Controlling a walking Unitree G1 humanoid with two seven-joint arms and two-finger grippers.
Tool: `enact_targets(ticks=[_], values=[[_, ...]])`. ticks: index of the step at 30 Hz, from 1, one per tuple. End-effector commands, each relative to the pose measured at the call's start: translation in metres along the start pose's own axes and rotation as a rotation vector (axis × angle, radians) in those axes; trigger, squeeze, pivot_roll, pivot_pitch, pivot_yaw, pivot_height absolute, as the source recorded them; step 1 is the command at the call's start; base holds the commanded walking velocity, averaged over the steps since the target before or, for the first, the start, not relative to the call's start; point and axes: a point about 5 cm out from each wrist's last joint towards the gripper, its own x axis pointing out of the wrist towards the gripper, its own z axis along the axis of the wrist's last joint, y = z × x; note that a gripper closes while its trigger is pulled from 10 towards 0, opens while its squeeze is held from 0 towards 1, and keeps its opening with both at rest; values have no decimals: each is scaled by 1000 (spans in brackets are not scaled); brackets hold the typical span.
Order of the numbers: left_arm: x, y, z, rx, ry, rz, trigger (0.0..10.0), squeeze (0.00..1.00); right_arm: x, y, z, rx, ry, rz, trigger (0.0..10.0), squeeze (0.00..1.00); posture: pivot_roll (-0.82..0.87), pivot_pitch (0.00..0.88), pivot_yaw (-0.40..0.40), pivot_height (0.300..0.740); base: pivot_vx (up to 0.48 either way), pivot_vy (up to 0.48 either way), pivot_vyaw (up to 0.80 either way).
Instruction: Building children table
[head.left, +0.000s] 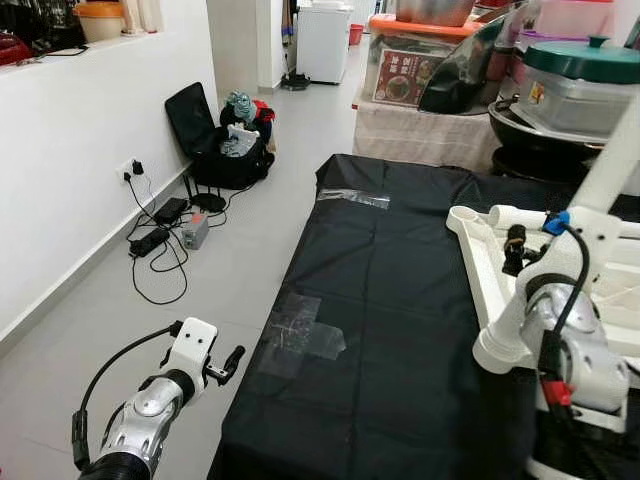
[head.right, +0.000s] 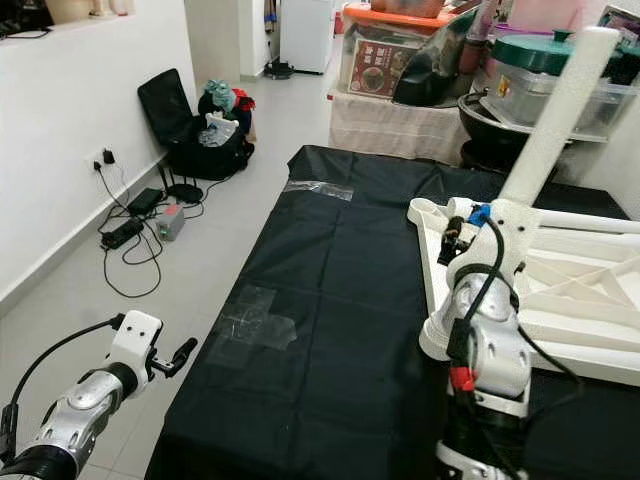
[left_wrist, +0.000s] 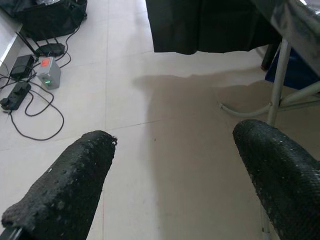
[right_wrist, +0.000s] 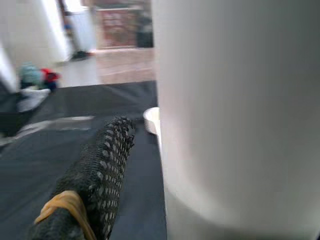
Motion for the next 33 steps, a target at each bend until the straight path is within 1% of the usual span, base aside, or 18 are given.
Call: enact_targets(ticks=[1,3,4,5,6,9,11,13,14,16,19,22,23,27,29,30,31,33], values=[[0,2,-1,8,9,-3,10000,0,1,16,6,12,-28,120,10000,0,32,0,-60,740,0,0,0],[0,2,-1,8,9,-3,10000,0,1,18,7,7,-32,145,10000,0,32,0,-60,740,0,0,0],[0,1,-1,7,7,-5,10000,0,0,20,5,0,-28,166,6549,0,31,0,-60,740,0,0,0],[0,0,-1,6,7,-7,10000,0,-1,21,4,-5,-23,180,6549,0,31,0,-60,740,0,0,0],[1,-1,0,4,4,-9,10000,0,-2,21,2,-18,-18,188,431,0,30,0,-59,740,0,0,0],[1,-2,1,1,-5,-16,10000,0,-2,16,-3,-41,-1,171,0,0,34,0,-58,740,0,0,0],[1,-2,3,-1,-14,-20,10000,0,-1,9,-5,-62,6,110,0,0,34,0,-58,740,0,0,0],[0,1,9,-9,-44,-12,10000,0,1,-27,-13,-80,37,-243,0,0,33,0,-61,740,0,0,0],[0,1,9,-9,-44,-12,10000,0,1,-27,-13,-80,37,-243,0,0,33,0,-61,740,0,0,0],[-1,3,18,-30,-86,11,10000,0,-7,-44,-20,-69,61,-456,0,0,33,0,-63,740,0,0,0],[-5,1,23,-57,-119,25,10000,0,-15,-42,-24,-63,73,-500,0,0,30,0,-55,740,0,0,0],[-20,-9,28,-90,-168,44,10000,0,-29,-31,-31,-47,107,-504,275,0,32,0,-54,740,0,0,0],[-29,-13,29,-65,-179,55,10000,0,-33,-26,-34,-37,132,-479,10000,0,33,0,-61,740,0,0,0],[-38,-17,30,-38,-191,68,10000,0,-34,-21,-36,-25,141,-447,10000,0,39,0,-65,740,0,0,0],[-58,-20,51,55,-251,123,10000,0,-34,-14,-31,-36,108,-381,10000,0,80,0,-77,740,0,0,0],[-58,-20,51,55,-251,123,10000,0,-34,-14,-31,-36,108,-381,10000,0,80,0,-77,740,0,0,0],[-69,-24,61,80,-278,141,10000,0,-31,-11,-27,-49,88,-339,10000,0,99,0,-84,740,0,0,0],[-69,-24,61,80,-278,141,10000,0,-31,-11,-27,-49,88,-339,10000,0,99,0,-84,740,0,0,0]])
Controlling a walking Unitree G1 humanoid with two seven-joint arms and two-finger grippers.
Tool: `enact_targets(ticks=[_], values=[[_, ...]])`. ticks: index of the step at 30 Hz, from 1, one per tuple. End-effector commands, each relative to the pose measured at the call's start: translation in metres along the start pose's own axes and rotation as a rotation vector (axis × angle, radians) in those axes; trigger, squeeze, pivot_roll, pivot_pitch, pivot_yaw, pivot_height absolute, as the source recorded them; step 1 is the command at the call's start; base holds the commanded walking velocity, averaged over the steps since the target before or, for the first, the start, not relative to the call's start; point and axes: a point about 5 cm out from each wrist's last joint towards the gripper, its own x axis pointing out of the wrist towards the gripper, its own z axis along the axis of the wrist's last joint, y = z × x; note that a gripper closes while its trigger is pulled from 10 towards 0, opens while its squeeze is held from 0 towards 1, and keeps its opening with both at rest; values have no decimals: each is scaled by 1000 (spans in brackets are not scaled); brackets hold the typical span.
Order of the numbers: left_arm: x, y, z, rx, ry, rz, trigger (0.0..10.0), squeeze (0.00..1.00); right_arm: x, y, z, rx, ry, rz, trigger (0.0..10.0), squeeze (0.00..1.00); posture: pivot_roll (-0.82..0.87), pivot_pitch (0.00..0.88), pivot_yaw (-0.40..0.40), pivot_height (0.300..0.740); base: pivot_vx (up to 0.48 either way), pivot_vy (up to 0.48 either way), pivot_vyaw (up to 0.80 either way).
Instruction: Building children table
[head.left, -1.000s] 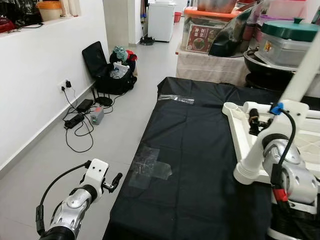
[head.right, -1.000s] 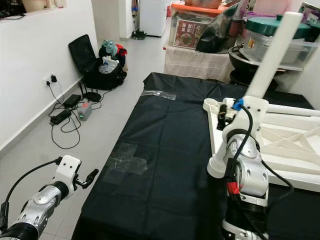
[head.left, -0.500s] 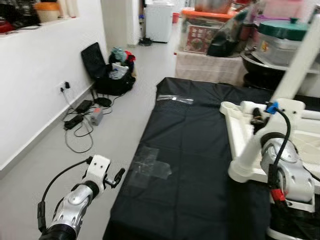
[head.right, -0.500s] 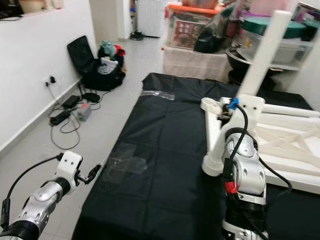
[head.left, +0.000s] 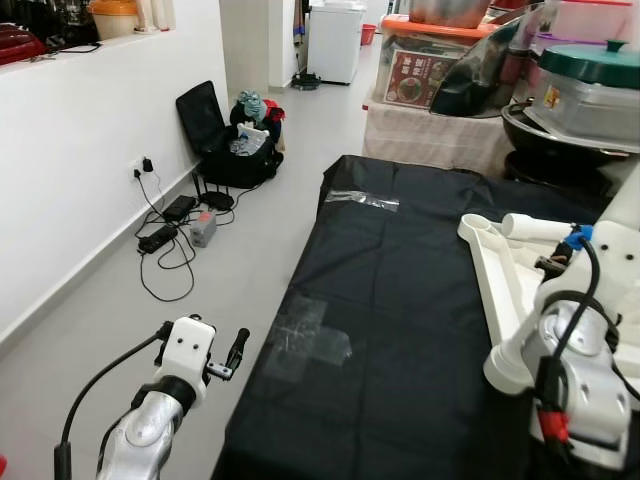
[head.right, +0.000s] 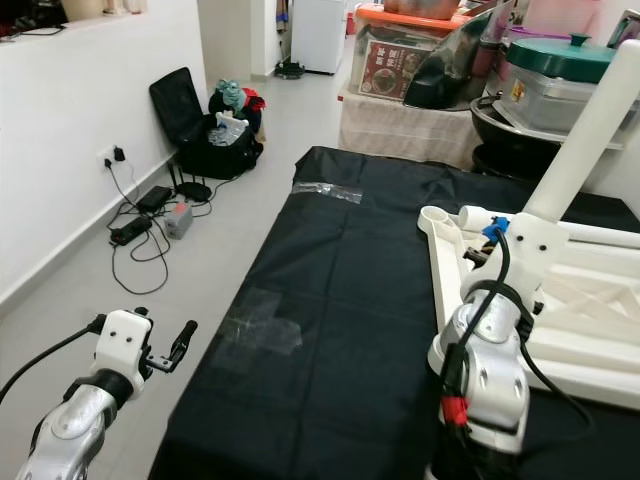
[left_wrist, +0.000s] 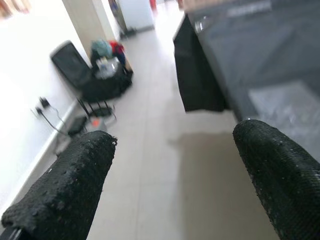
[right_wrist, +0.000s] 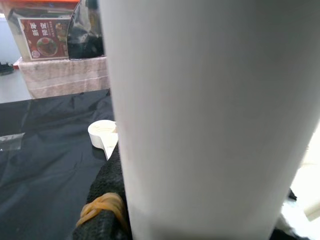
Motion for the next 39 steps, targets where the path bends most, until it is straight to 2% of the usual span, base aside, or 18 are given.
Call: enact_targets(ticks=[1,9,10,15,16,17,19,24,26,27,28,32,34,35,36,37,38,39], values=[[-12,-8,2,52,31,17,10000,0,4,9,-17,-34,80,64,10000,0,95,0,-90,740,0,0,0],[-16,-9,-8,36,94,52,10000,0,5,15,-5,-72,11,225,10000,0,97,0,-104,740,0,0,0],[-15,-11,-7,45,94,40,10000,0,8,13,-5,-92,7,278,10000,1000,91,0,-99,740,0,0,0],[-16,-13,-6,57,100,30,10000,0,11,12,-4,-95,6,319,10000,1000,91,0,-99,740,0,0,0],[-16,-13,-5,65,103,26,10000,0,14,14,1,-101,2,408,10000,1000,95,0,-99,740,0,0,0],[-18,-13,-4,69,114,27,10000,0,20,11,7,-135,-12,501,10000,0,92,0,-99,740,0,0,0],[-19,-14,-3,74,127,25,10000,0,30,4,14,-197,-23,633,10000,0,83,0,-96,740,0,0,0],[-18,-16,-3,74,126,15,10000,0,34,-1,12,-221,-1,757,10000,0,80,0,-94,740,0,0,0],[-17,-19,-1,71,124,3,10000,0,34,-9,2,-218,37,977,10000,0,82,0,-96,740,0,0,0],[-17,-19,-1,71,124,3,10000,0,34,-9,2,-218,37,977,10000,0,82,0,-96,740,0,0,0],[-16,-21,0,71,125,-3,10000,0,36,-17,-10,-219,85,1117,10000,0,89,0,-102,740,0,0,0],[-15,-21,1,74,126,-4,10000,0,34,-12,-16,-202,112,1156,8784,0,93,0,-104,740,0,0,0],[-15,-21,1,75,127,-5,10000,0,34,-11,-17,-202,118,1160,8784,0,93,0,-104,740,0,0,0],[-14,-21,2,76,125,-4,10000,0,36,-10,-21,-210,128,1137,3412,0,99,0,-111,740,0,0,0],[-14,-21,2,76,125,-4,10000,0,36,-10,-21,-210,128,1137,3412,0,99,0,-111,740,0,0,0],[-14,-22,3,77,125,-5,10000,0,44,-10,-26,-236,147,1047,0,0,101,0,-113,740,0,0,0],[-13,-22,4,79,124,-6,10000,0,54,-12,-32,-247,177,899,0,0,97,0,-110,740,0,0,0],[-13,-22,4,79,124,-6,10000,0,54,-12,-32,-247,177,899,0,0,97,0,-110,740,0,0,0]])
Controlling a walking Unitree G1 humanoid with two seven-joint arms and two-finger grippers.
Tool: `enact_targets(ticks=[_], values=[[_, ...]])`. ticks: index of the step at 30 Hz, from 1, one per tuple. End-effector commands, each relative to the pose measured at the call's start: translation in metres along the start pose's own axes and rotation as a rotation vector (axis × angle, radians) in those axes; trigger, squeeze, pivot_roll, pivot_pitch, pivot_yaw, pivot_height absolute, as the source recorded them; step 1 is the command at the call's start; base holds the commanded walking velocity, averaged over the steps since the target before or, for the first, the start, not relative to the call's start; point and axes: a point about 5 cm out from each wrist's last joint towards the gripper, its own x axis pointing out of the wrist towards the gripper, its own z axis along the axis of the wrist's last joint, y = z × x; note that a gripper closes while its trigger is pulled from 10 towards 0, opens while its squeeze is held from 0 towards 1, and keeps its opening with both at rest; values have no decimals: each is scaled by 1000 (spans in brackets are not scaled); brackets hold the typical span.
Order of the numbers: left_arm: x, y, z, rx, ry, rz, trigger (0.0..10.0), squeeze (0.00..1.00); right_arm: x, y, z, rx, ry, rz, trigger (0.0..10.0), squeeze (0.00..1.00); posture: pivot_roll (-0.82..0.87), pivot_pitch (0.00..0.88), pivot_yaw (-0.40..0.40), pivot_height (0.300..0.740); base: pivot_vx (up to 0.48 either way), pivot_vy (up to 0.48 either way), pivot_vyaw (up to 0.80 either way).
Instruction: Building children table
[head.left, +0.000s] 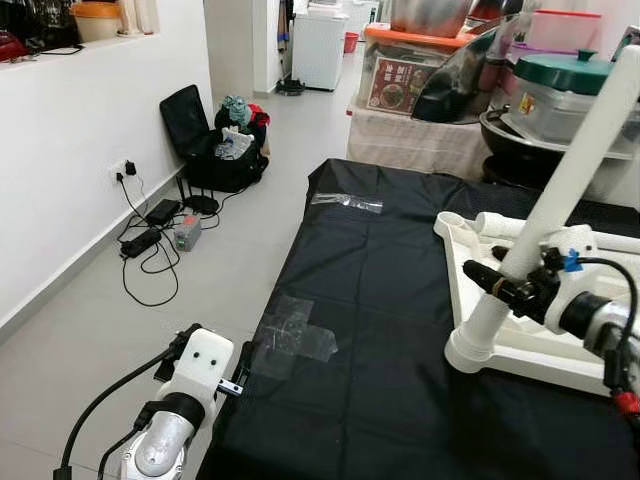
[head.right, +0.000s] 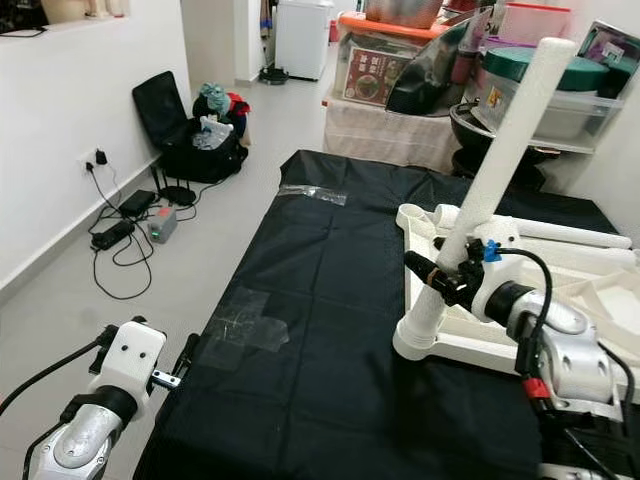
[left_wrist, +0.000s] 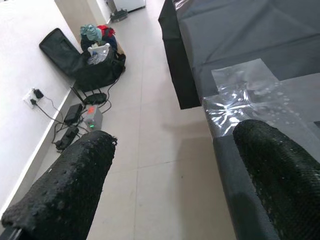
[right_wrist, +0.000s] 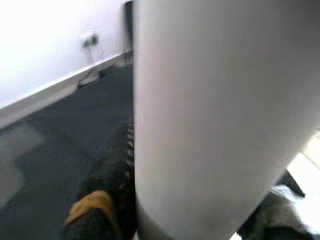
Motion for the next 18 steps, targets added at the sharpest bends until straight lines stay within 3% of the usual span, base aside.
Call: enact_targets(ticks=[1,2,5,6,7,8,9,11,13,14,15,16,17,18], values=[[-1,-1,1,13,7,-5,10000,0,3,-11,-17,-14,109,-169,0,0,97,0,-110,740,0,0,0],[-1,-1,1,13,7,-5,10000,0,3,-11,-17,-14,109,-169,0,0,97,0,-110,740,0,0,0],[0,-2,2,14,8,-11,10000,0,4,-17,-18,55,43,-403,0,0,91,0,-109,740,0,0,0],[0,-2,2,14,8,-11,10000,0,4,-17,-18,55,43,-403,0,0,91,0,-109,740,0,0,0],[0,-2,3,15,8,-12,10000,0,-3,-13,-26,129,15,-629,0,0,88,0,-106,740,0,0,0],[0,-2,4,15,8,-12,10000,0,-7,-12,-31,153,15,-715,0,0,88,0,-105,740,0,0,0],[0,-2,4,15,8,-12,10000,0,-7,-12,-31,153,15,-715,0,0,88,0,-105,740,0,0,0],[1,-2,4,15,9,-11,10000,0,-21,-6,-43,179,32,-901,0,0,91,0,-108,740,0,0,0],[1,-2,4,15,9,-11,10000,0,-21,-6,-43,179,32,-901,0,0,91,0,-108,740,0,0,0],[1,-2,4,15,10,-11,10000,0,-28,3,-49,172,50,-976,0,0,88,0,-103,740,0,0,0],[1,-2,4,15,10,-11,10000,0,-28,3,-49,172,50,-976,0,0,88,0,-103,740,0,0,0],[1,-2,5,16,11,-12,10000,0,-34,12,-50,154,59,-1025,0,0,85,0,-102,740,0,0,0],[1,-2,5,16,12,-13,10000,0,-32,25,-50,150,74,-990,0,0,77,0,-99,740,0,0,0],[1,-2,5,16,12,-13,10000,0,-32,25,-50,150,74,-990,0,0,77,0,-99,740,0,0,0]])
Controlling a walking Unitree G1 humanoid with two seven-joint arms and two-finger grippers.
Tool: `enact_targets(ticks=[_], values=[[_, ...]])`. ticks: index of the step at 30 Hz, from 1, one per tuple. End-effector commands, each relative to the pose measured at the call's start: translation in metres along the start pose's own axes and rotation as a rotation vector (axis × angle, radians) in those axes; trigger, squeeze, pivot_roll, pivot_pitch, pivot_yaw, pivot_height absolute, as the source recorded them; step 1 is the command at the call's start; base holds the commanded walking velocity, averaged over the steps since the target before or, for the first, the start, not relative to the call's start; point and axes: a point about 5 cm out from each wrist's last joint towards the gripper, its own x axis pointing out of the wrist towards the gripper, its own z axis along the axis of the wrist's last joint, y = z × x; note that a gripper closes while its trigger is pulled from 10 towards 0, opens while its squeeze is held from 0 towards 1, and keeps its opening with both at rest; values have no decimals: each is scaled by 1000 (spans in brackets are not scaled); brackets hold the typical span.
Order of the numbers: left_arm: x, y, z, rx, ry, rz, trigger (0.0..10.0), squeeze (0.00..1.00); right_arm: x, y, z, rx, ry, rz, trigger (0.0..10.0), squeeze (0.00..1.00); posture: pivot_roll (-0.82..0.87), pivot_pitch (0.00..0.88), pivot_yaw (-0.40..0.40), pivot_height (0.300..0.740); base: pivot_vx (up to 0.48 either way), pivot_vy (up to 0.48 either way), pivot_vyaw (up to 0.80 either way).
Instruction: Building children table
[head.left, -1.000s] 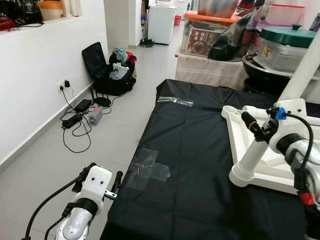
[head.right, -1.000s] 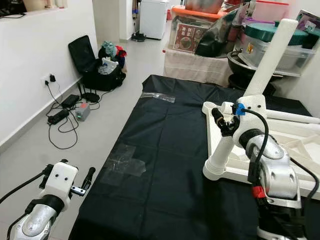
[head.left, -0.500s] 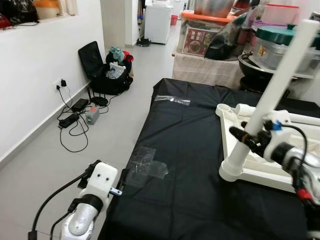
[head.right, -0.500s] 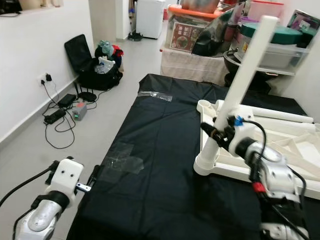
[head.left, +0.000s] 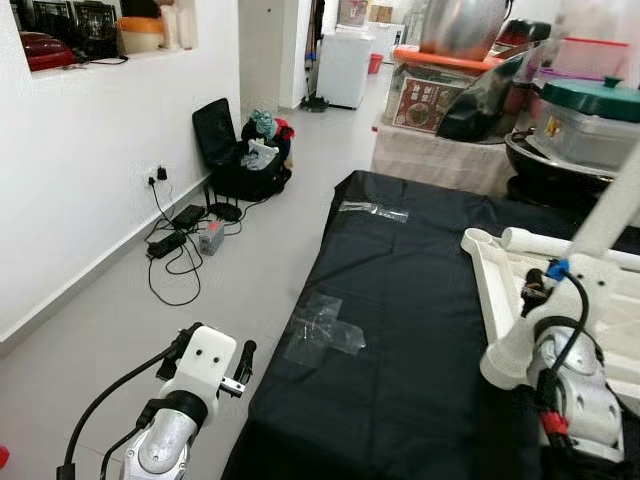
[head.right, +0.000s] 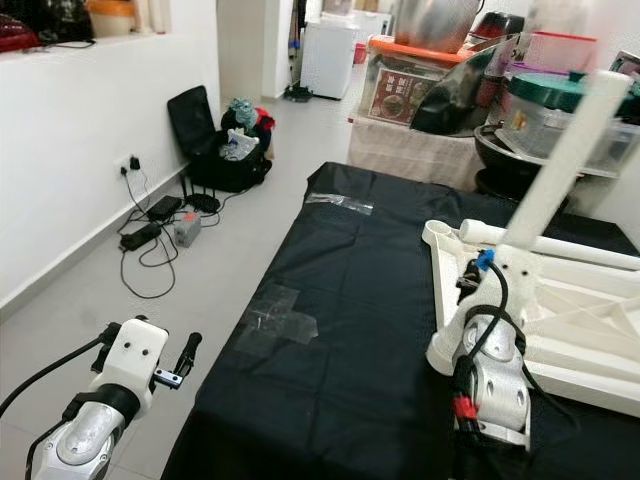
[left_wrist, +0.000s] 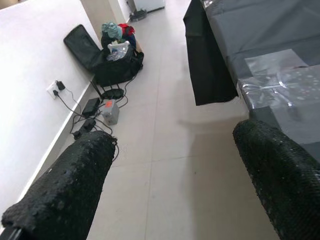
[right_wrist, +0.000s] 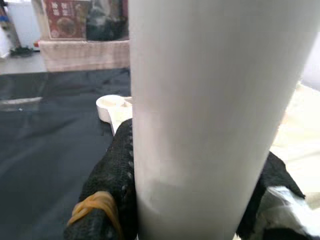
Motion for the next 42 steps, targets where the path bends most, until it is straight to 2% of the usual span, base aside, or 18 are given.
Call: enact_targets(ticks=[1,2,5,6,7,8,9,10,16,20,22,24,26,28,31,38,40,42], values=[[1,-2,3,16,-3,-13,10000,0,-7,0,-16,-71,86,-24,0,0,77,0,-99,740,0,0,0],[1,-2,3,15,-3,-15,10000,0,-8,9,-15,-47,89,32,10000,0,75,0,-99,740,0,0,0],[1,-2,3,16,-2,-20,10000,0,-8,25,-5,-47,17,153,10000,0,78,0,-102,740,0,0,0],[1,-2,3,16,-1,-20,10000,0,-6,28,0,-49,-1,178,10000,843,83,0,-105,740,0,0,0],[1,-2,3,16,-1,-20,10000,0,-6,28,0,-49,-1,178,10000,843,83,0,-105,740,0,0,0],[1,-2,3,15,0,-19,10000,0,-3,32,5,-27,-6,226,10000,1000,85,0,-109,740,0,0,0],[1,-2,3,15,0,-19,10000,0,-3,32,5,-27,-6,226,10000,1000,85,0,-109,740,0,0,0],[1,-1,3,15,1,-18,10000,0,0,34,15,-35,-42,276,10000,0,84,0,-110,740,0,0,0],[0,-1,3,13,3,-22,10000,0,-4,47,23,-33,-102,601,10000,0,83,0,-108,740,0,0,0],[0,-1,3,13,4,-22,10000,0,-4,46,18,-54,-84,647,10000,0,86,0,-108,740,0,0,0],[0,-1,3,13,5,-23,10000,0,-5,44,4,-99,-40,743,0,0,88,0,-111,740,0,0,0],[-1,-1,3,14,5,-23,10000,0,-1,40,-5,-131,3,697,0,0,90,0,-113,740,0,0,0],[-1,-1,2,16,6,-22,10000,0,14,25,-20,-175,79,438,0,0,90,0,-113,740,0,0,0],[-1,-1,2,16,6,-22,10000,0,14,25,-20,-175,79,438,0,0,90,0,-113,740,0,0,0],[-2,-2,3,18,8,-22,10000,0,20,-15,-25,-140,115,-96,0,0,95,0,-114,740,0,0,0],[-1,-2,3,17,10,-25,10000,0,-6,4,-19,-70,111,-76,0,0,80,0,-108,740,0,0,0],[-1,-3,3,15,10,-27,10000,0,-14,25,-13,-44,72,75,10000,0,80,0,-106,740,0,0,0],[-1,-3,3,15,10,-27,10000,0,-14,25,-13,-44,72,75,10000,0,80,0,-106,740,0,0,0]])
